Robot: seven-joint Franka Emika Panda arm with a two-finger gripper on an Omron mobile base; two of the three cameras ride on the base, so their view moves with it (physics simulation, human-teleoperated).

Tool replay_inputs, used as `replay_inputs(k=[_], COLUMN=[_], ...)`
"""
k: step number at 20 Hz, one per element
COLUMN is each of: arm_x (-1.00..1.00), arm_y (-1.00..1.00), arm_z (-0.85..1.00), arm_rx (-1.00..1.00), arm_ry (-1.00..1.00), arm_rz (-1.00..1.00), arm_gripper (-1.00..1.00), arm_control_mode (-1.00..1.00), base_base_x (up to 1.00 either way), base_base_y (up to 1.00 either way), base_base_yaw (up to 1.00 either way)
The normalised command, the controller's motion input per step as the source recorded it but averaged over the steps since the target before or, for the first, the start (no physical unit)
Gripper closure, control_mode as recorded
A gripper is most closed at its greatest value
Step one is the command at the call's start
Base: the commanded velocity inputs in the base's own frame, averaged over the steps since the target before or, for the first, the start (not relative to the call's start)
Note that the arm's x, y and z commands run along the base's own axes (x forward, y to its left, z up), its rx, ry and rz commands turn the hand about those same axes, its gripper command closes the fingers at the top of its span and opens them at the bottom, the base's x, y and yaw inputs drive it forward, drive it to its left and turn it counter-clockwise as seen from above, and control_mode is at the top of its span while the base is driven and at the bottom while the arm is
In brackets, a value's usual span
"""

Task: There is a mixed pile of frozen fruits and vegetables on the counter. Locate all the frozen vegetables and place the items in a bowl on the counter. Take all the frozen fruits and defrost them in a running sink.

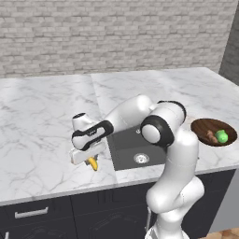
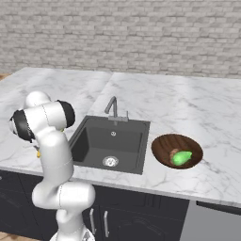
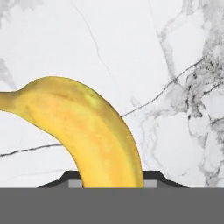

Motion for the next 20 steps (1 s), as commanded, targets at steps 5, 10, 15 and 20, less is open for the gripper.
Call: replay_inputs(k=[5, 10, 15, 20], arm_x=[-0.06, -0.07, -0.04, -0.10], arm_y=[-0.06, -0.14, -0.34, -0.43], arm_z=[0.30, 0.30, 0.21, 0.21], arm_rx=[0.01, 0.01, 0.01, 0.05], arm_ry=[-0.05, -0.03, 0.00, 0.00], arm_rz=[-0.01, 0.00, 0.00, 0.00], arm_gripper=[1.00, 1.00, 1.00, 1.00], arm_control_mode=[-1.00, -1.00, -1.00, -1.00], base_base_x=[0.00, 0.00, 0.00, 0.00], base_base_y=[0.00, 0.00, 0.00, 0.00], base_base_yaw=[0.00, 0.00, 0.00, 0.00])
